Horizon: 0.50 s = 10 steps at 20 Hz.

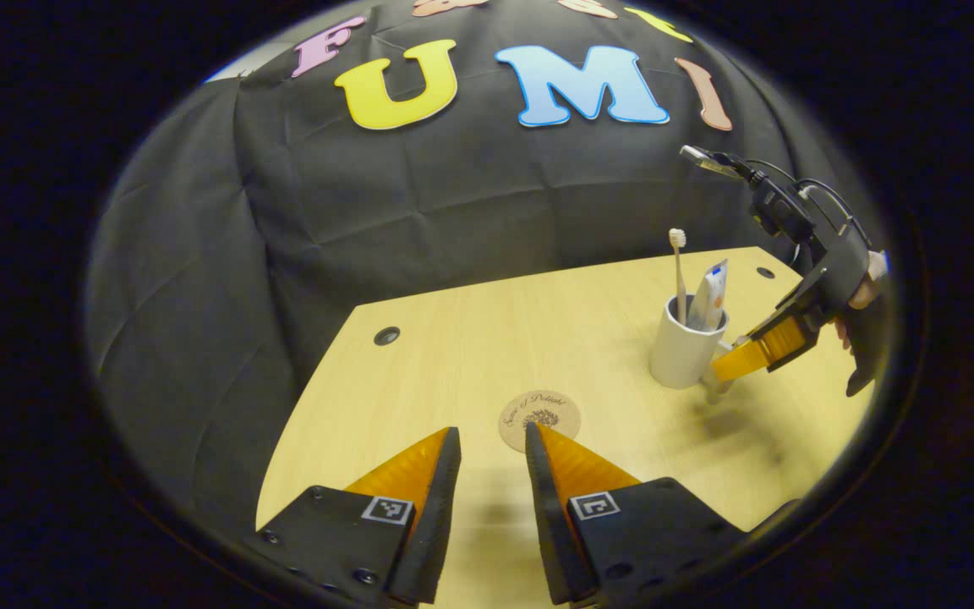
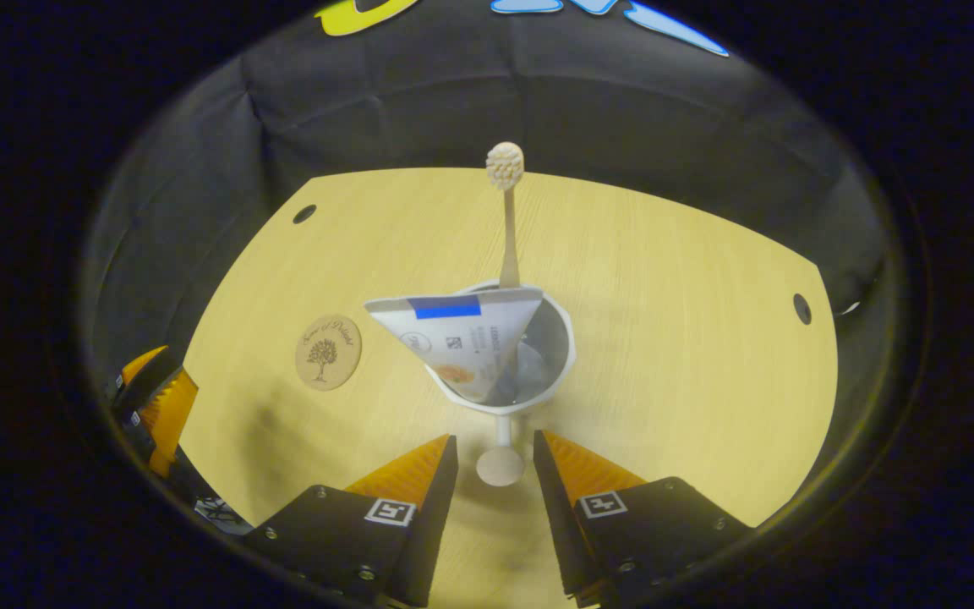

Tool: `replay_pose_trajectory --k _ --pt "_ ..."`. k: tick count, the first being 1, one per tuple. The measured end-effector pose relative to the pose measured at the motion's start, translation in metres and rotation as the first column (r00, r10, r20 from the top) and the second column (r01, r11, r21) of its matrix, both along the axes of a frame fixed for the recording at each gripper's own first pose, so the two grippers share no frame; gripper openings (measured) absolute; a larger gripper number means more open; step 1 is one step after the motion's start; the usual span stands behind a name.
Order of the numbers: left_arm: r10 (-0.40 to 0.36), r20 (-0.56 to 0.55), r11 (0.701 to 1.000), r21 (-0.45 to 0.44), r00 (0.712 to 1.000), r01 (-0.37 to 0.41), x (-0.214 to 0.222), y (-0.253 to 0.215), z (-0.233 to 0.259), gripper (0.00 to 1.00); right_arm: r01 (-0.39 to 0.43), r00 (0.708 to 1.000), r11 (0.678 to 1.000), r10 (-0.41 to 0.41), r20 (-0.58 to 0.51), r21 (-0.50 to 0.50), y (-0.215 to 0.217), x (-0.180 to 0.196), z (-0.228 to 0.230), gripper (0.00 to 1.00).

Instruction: Put the toothbrush and toothpaste on the desktop into the cup, then pick up the cup and place it on the coaster on the desktop.

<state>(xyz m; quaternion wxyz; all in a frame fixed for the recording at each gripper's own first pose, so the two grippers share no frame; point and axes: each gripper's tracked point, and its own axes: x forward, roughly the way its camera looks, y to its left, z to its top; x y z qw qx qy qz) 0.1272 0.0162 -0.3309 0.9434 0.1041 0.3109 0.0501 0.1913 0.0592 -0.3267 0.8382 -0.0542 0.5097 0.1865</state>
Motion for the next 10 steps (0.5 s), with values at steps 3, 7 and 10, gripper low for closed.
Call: replay_pose_trajectory --k 3,7,10 --pt "0.021 -0.016 1.0 0.007 1.0 -0.021 -0.007 0.01 -0.005 0.53 0.007 1.0 1.0 -0.007 -0.016 -0.001 0.001 0.004 -0.01 0.47" --pt "0.038 -0.032 0.999 -0.001 0.999 -0.038 -0.015 0.017 -0.011 0.57 0.036 0.999 0.999 -0.036 -0.03 0.007 0.003 0.009 -0.013 0.35" --pt "0.041 -0.042 0.999 -0.008 0.998 -0.042 -0.022 0.02 -0.017 0.49 0.043 0.999 0.998 -0.042 0.026 -0.04 -0.001 0.013 -0.009 0.21"
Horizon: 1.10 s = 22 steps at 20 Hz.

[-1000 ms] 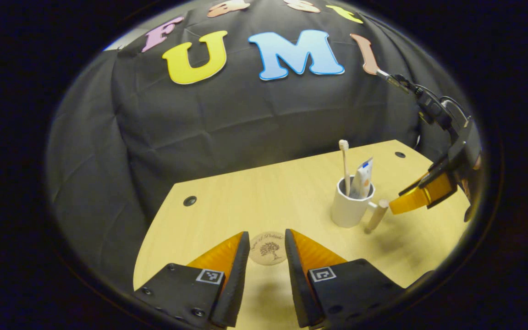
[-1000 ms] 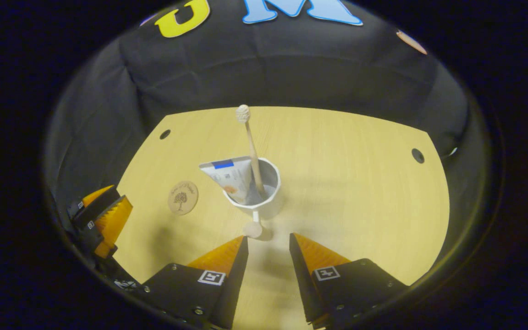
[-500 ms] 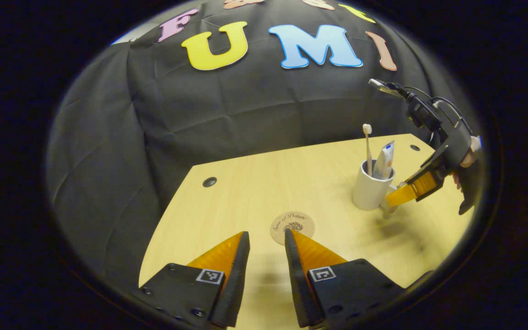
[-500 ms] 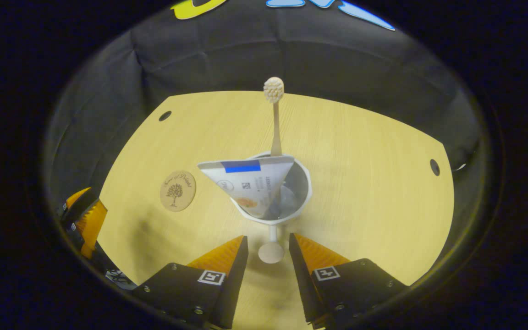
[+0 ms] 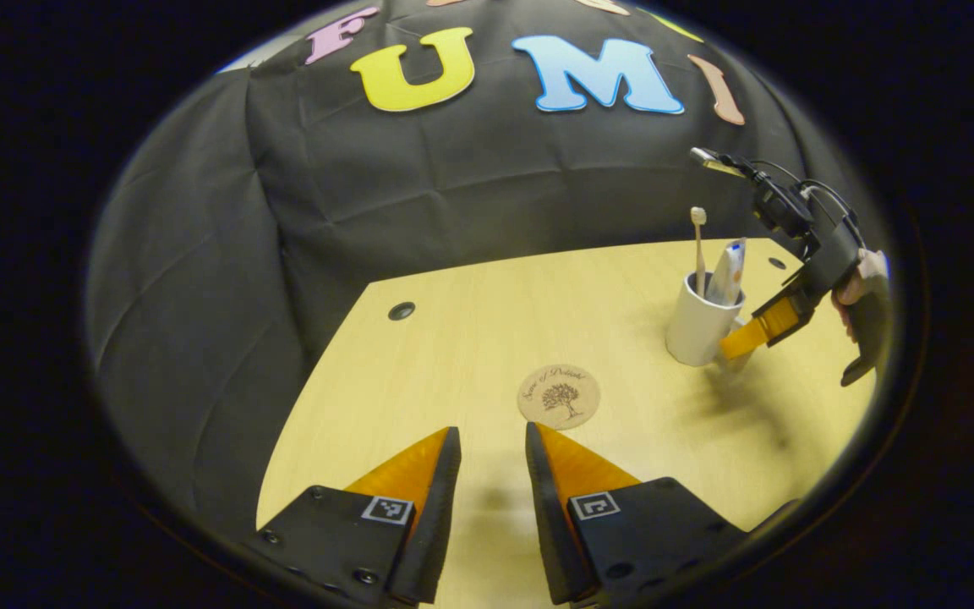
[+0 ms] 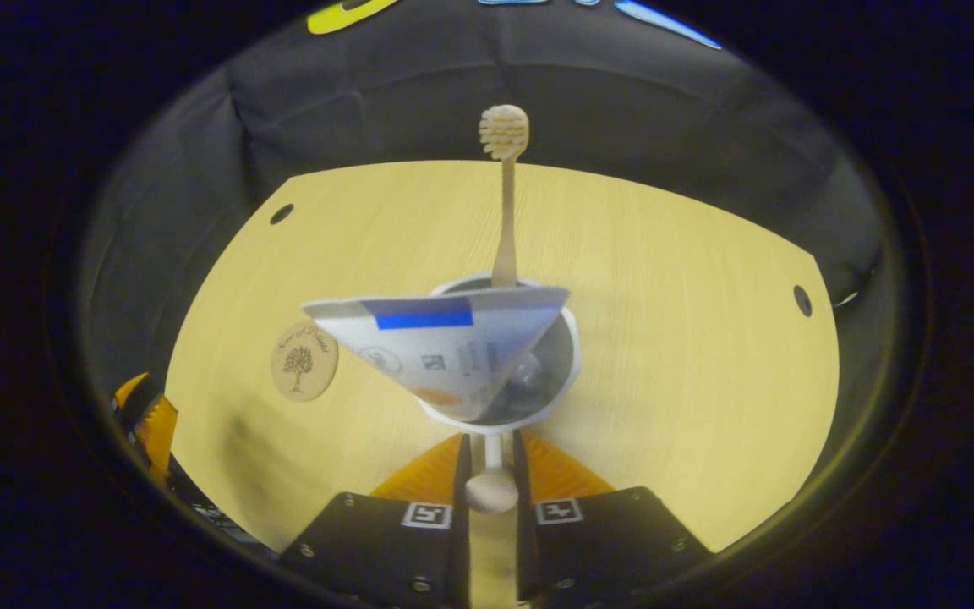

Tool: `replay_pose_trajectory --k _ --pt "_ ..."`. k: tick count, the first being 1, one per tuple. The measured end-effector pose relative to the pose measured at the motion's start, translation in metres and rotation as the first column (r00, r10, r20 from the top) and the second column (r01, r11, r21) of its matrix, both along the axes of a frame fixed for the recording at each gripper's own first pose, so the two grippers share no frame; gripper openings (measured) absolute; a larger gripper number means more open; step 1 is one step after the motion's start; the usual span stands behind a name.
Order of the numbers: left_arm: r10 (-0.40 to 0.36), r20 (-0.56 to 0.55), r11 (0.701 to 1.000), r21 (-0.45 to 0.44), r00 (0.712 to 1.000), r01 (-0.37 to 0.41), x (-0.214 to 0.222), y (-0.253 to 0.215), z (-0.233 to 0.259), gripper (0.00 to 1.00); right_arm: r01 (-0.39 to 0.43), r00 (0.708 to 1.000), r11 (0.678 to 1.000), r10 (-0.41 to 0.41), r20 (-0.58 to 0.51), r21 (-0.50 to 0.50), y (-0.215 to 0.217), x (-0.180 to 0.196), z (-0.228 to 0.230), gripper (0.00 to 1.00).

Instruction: Put the toothbrush and toothpaste on the desktop into the cup, then pick up the cup and place it on the coaster on the desktop.

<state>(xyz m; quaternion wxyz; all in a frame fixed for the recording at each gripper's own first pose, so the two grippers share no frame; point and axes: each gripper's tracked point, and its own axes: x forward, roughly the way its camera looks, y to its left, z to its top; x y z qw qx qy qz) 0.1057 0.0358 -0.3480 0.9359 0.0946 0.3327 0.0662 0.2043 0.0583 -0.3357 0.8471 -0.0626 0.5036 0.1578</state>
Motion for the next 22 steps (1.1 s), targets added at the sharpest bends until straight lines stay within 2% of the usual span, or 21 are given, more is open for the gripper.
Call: replay_pose_trajectory --k 5,6,8,9,10,11,13,18,21,22 --pt "0.002 -0.001 1.0 0.002 1.0 -0.002 -0.004 0.001 0.003 0.5 0.017 0.999 0.999 -0.019 0.041 0.029 0.007 0.0 0.001 0.2" --pt "0.005 0.0 1.0 0.001 1.0 -0.005 -0.007 0.002 0.003 0.53 0.03 0.998 0.999 -0.032 0.045 0.042 0.01 0.001 0.002 0.2" --pt "0.01 -0.002 1.0 0.0 1.0 -0.01 -0.011 0.004 0.003 0.5 0.044 0.998 0.997 -0.047 0.051 0.065 0.014 0.0 0.001 0.2" --pt "0.014 -0.004 1.0 -0.001 1.0 -0.014 -0.012 0.006 0.003 0.57 0.043 0.997 0.997 -0.047 0.058 0.064 0.014 -0.001 0.003 0.2" --pt "0.017 -0.006 1.0 -0.001 1.0 -0.017 -0.013 0.006 0.004 0.53 0.063 0.995 0.996 -0.067 0.072 0.06 0.011 0.001 0.005 0.2" --pt "0.02 -0.008 1.0 -0.001 1.0 -0.02 -0.012 0.009 0.003 0.5 0.072 0.995 0.996 -0.075 0.061 0.053 0.011 -0.002 0.004 0.1" --pt "0.023 -0.009 1.0 -0.003 1.0 -0.023 -0.009 0.014 0.001 0.5 0.08 0.994 0.995 -0.085 0.072 0.064 0.016 -0.004 0.001 0.11" --pt "0.03 -0.006 1.0 0.0 1.0 -0.03 -0.011 0.016 0.004 0.49 0.071 0.992 0.993 -0.08 0.1 0.09 0.024 -0.007 0.007 0.1" --pt "0.035 -0.006 0.999 -0.002 0.999 -0.035 -0.021 0.018 0.002 0.5 0.045 0.991 0.991 -0.06 0.12 0.124 0.051 -0.012 0.014 0.11" --pt "0.039 -0.008 0.999 -0.003 0.999 -0.039 -0.023 0.021 0.001 0.57 0.034 0.991 0.991 -0.051 0.121 0.131 0.06 -0.013 0.014 0.1"
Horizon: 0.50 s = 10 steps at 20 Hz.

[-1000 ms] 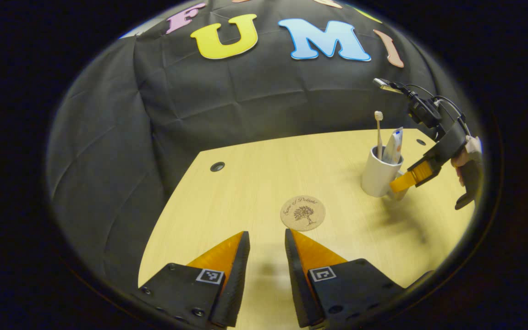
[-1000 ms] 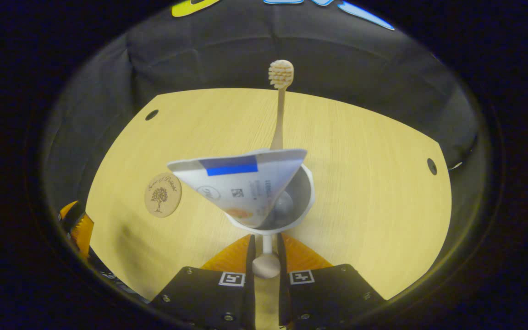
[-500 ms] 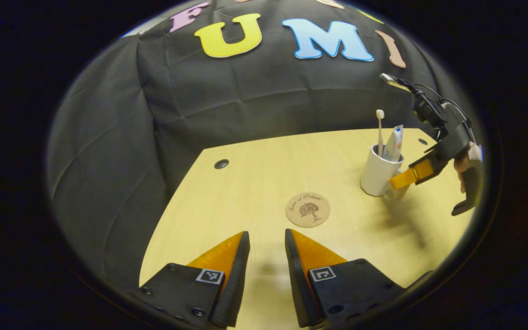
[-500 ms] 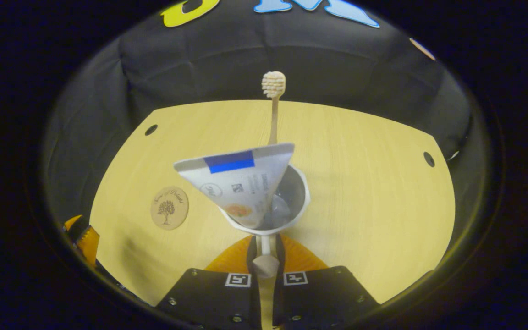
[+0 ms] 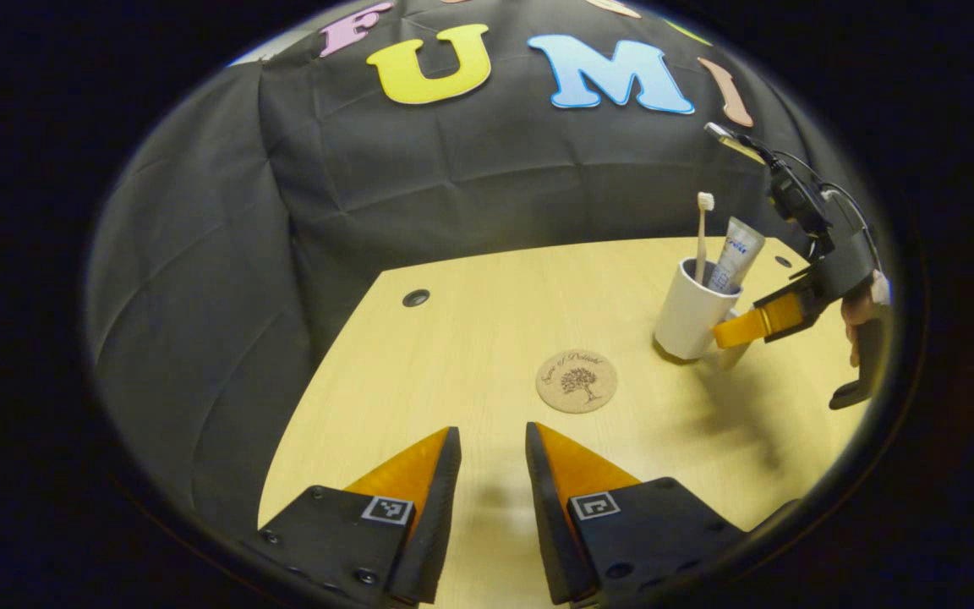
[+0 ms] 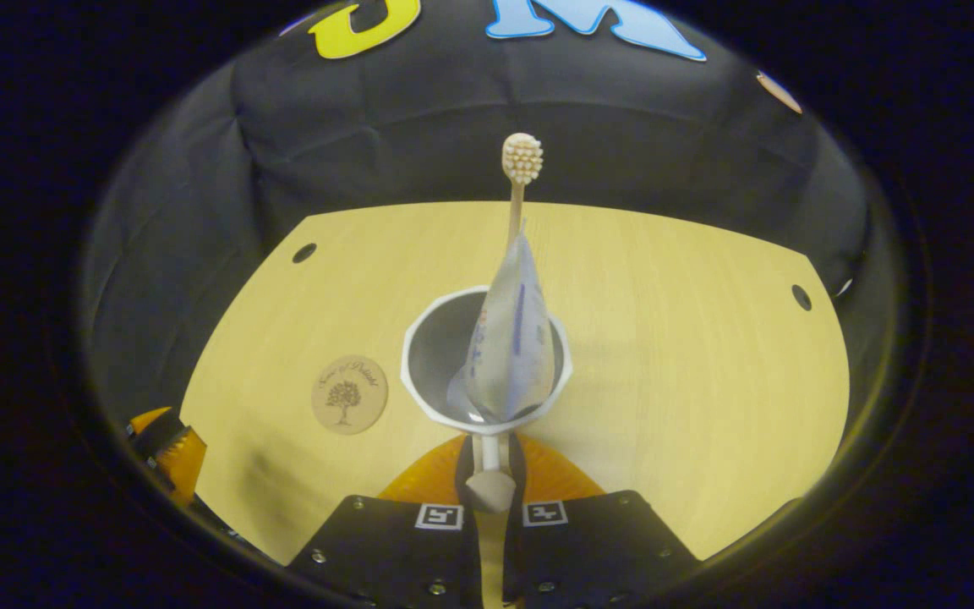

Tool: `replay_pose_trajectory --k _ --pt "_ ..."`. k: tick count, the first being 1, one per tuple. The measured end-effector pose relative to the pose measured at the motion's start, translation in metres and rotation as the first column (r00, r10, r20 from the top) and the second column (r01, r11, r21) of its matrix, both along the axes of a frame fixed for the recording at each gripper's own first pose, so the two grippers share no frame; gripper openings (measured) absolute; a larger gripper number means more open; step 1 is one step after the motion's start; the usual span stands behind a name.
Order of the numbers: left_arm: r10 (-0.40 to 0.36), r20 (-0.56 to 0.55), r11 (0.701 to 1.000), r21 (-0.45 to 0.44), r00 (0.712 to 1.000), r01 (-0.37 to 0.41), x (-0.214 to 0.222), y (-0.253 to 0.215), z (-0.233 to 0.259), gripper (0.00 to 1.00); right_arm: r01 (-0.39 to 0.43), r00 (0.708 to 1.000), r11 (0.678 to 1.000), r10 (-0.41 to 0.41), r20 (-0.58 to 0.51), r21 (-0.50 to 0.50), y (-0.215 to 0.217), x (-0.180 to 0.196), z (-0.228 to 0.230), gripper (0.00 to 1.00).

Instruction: Put the toothbrush and toothpaste on the desktop into the cup, then pick up the cup and place it on the coaster on the desktop.

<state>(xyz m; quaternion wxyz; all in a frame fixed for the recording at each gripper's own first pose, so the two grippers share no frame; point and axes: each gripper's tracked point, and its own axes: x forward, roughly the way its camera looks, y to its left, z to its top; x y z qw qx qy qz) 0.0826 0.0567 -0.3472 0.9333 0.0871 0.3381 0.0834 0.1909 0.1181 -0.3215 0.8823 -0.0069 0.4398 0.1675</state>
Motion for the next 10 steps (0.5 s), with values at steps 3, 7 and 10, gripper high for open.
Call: replay_pose_trajectory --k 3,7,10 --pt "0.014 -0.003 1.0 -0.004 1.0 -0.014 -0.009 0.004 0.006 0.49 -0.048 0.999 0.999 0.048 0.005 0.002 0.023 -0.002 0.004 0.1" --pt "0.041 -0.001 0.999 0.005 0.999 -0.041 -0.018 0.017 0.011 0.53 -0.121 0.993 0.993 0.121 0.005 0.005 0.054 -0.007 0.001 0.1" --pt "0.074 -0.005 0.997 0.007 0.997 -0.074 -0.025 0.037 0.008 0.53 -0.173 0.985 0.985 0.173 0.003 -0.001 0.077 -0.011 -0.015 0.1"
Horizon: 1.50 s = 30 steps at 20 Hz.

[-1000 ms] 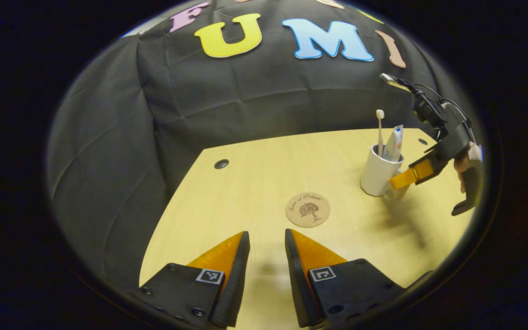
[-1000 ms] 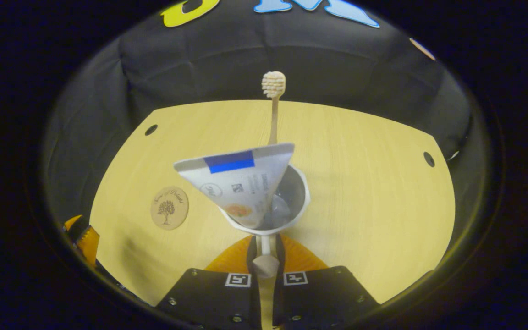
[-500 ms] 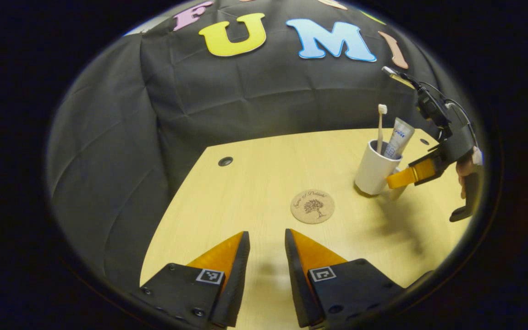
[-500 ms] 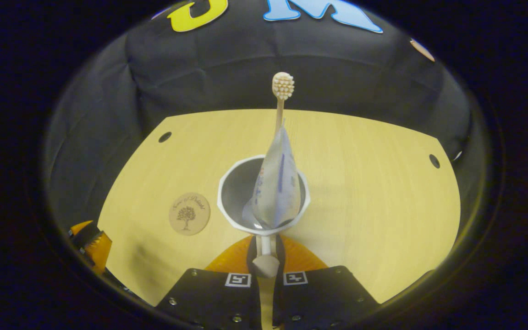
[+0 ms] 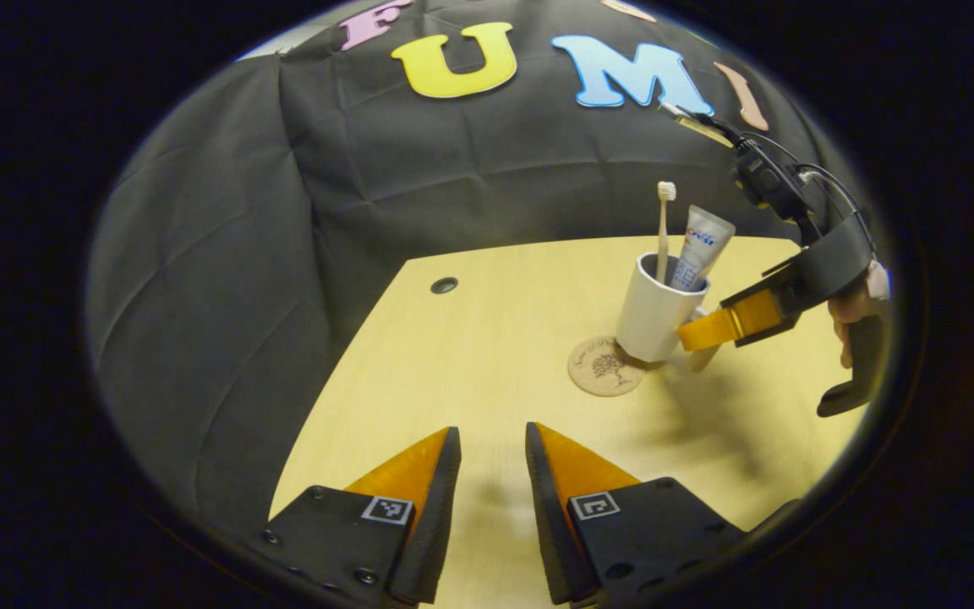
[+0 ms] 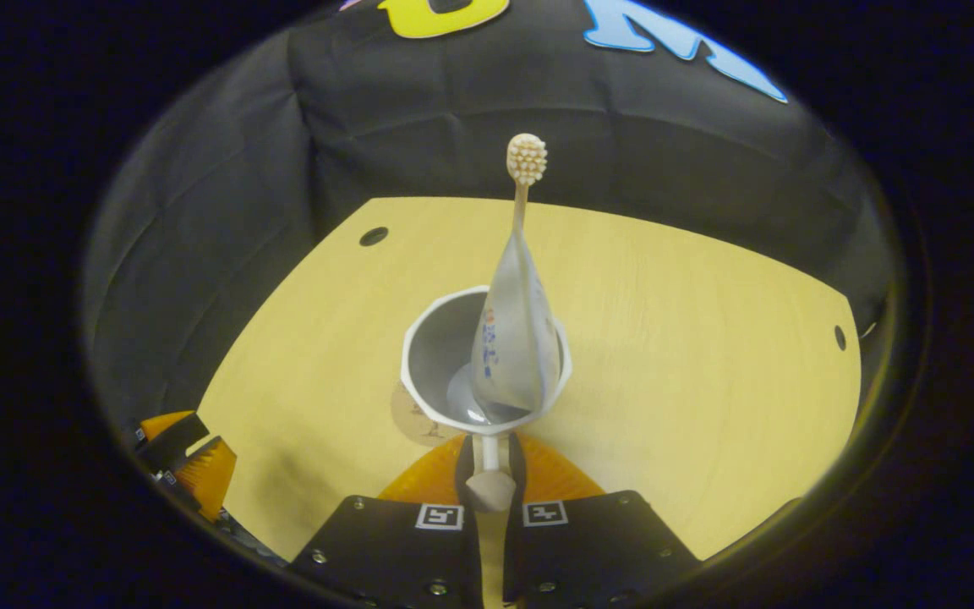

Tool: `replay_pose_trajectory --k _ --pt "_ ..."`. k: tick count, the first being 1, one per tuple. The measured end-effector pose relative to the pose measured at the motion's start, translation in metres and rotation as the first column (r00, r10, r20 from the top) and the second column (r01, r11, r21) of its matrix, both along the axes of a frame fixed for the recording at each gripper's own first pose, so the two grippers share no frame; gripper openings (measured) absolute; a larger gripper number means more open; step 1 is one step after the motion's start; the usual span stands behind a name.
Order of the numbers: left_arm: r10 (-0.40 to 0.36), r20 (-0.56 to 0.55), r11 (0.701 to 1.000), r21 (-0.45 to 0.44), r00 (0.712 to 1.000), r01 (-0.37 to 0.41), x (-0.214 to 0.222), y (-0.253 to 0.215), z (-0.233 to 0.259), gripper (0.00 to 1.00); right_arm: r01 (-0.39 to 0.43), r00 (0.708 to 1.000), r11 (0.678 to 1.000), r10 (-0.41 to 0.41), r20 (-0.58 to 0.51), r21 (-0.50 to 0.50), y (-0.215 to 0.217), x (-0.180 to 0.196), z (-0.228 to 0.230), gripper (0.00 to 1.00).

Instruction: Put the toothbrush and toothpaste on the desktop into the cup, then pick up the cup and place it on the coaster on the desktop.

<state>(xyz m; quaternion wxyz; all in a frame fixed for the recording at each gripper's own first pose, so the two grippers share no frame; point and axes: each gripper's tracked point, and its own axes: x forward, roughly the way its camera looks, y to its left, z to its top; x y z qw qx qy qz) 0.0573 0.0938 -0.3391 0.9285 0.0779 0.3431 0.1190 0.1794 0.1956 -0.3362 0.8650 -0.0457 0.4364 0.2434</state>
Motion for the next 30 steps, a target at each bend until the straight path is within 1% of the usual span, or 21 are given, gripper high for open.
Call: replay_pose_trajectory --k 1,4,5,6,8,10,12,13,14,15,16,18,23,24,25,26,27,28,29,30 --pt "0.012 -0.003 1.0 0.0 1.0 -0.012 -0.004 0.006 0.0 0.5 -0.012 1.0 1.0 0.012 -0.004 -0.002 0.004 0.001 -0.002 0.1" --pt "0.045 -0.01 0.999 -0.001 0.999 -0.045 -0.016 0.022 -0.001 0.57 -0.037 0.999 0.999 0.037 -0.017 -0.008 0.007 0.009 -0.002 0.1" --pt "0.056 -0.013 0.998 -0.005 0.998 -0.056 -0.019 0.027 -0.002 0.5 -0.046 0.999 0.999 0.046 -0.02 -0.011 0.003 0.015 0.001 0.1" --pt "0.066 -0.015 0.998 -0.008 0.998 -0.066 -0.024 0.032 -0.004 0.57 -0.055 0.998 0.998 0.055 -0.02 -0.019 0.001 0.018 0.002 0.1" --pt "0.081 -0.016 0.997 -0.012 0.997 -0.082 -0.024 0.029 0.001 0.55 -0.067 0.998 0.997 0.066 -0.018 -0.048 0.003 0.013 -0.004 0.1" --pt "0.084 -0.016 0.996 -0.018 0.996 -0.085 -0.024 0.03 -0.001 0.53 -0.066 0.998 0.996 0.065 -0.014 -0.066 0.001 0.011 -0.001 0.11" --pt "0.081 -0.018 0.996 -0.023 0.997 -0.081 -0.024 0.031 -0.004 0.51 -0.061 0.998 0.996 0.06 -0.02 -0.07 0.001 0.011 -0.002 0.14" --pt "0.077 -0.019 0.997 -0.024 0.997 -0.078 -0.024 0.031 -0.004 0.49 -0.059 0.998 0.996 0.058 -0.02 -0.068 0.002 0.01 0.0 0.21" --pt "0.073 -0.017 0.997 -0.024 0.997 -0.073 -0.022 0.031 -0.004 0.49 -0.057 0.998 0.996 0.055 -0.026 -0.067 0.002 0.01 0.001 0.18" --pt "0.066 -0.014 0.998 -0.024 0.998 -0.066 -0.019 0.029 -0.003 0.49 -0.052 0.998 0.996 0.05 -0.033 -0.066 0.002 0.009 0.0 0.2" --pt "0.056 -0.011 0.998 -0.024 0.998 -0.056 -0.017 0.027 -0.003 0.53 -0.045 0.998 0.997 0.043 -0.043 -0.064 0.002 0.008 0.002 0.2" --pt "0.031 -0.004 0.999 -0.02 1.0 -0.031 -0.01 0.023 -0.004 0.53 -0.039 0.999 0.998 0.037 -0.037 -0.051 0.005 0.009 0.007 0.2" --pt "-0.006 0.005 1.0 -0.02 1.0 0.006 0.001 0.006 0.004 0.53 -0.055 0.998 0.997 0.054 -0.013 -0.052 0.002 0.013 0.008 0.25" --pt "-0.01 0.007 1.0 -0.02 1.0 0.01 0.002 0.005 0.003 0.49 -0.055 0.998 0.997 0.055 -0.01 -0.053 0.002 0.015 0.011 0.19" --pt "-0.013 0.01 1.0 -0.02 1.0 0.013 0.003 0.004 0.004 0.49 -0.055 0.998 0.997 0.055 -0.003 -0.048 0.004 0.013 0.012 0.26" --pt "-0.016 0.012 1.0 -0.02 1.0 0.016 0.005 0.003 0.004 0.53 -0.053 0.999 0.998 0.053 0.001 -0.041 0.003 0.014 0.015 0.26" --pt "-0.017 0.014 1.0 -0.02 1.0 0.018 0.004 0.003 0.005 0.49 -0.05 0.999 0.998 0.05 0.006 -0.025 0.005 0.014 0.018 0.31" --pt "-0.019 0.016 1.0 -0.021 1.0 0.02 0.001 0.001 0.006 0.49 -0.042 0.999 0.999 0.042 0.011 -0.012 0.004 0.015 0.023 0.29" --pt "-0.021 0.02 1.0 -0.023 1.0 0.021 0.0 -0.001 0.007 0.53 -0.035 0.999 0.999 0.035 0.015 -0.001 0.004 0.014 0.026 0.29" --pt "-0.024 0.023 0.999 -0.025 0.999 0.025 -0.002 -0.002 0.01 0.49 -0.027 0.999 1.0 0.027 0.023 0.01 0.003 0.015 0.032 0.29"
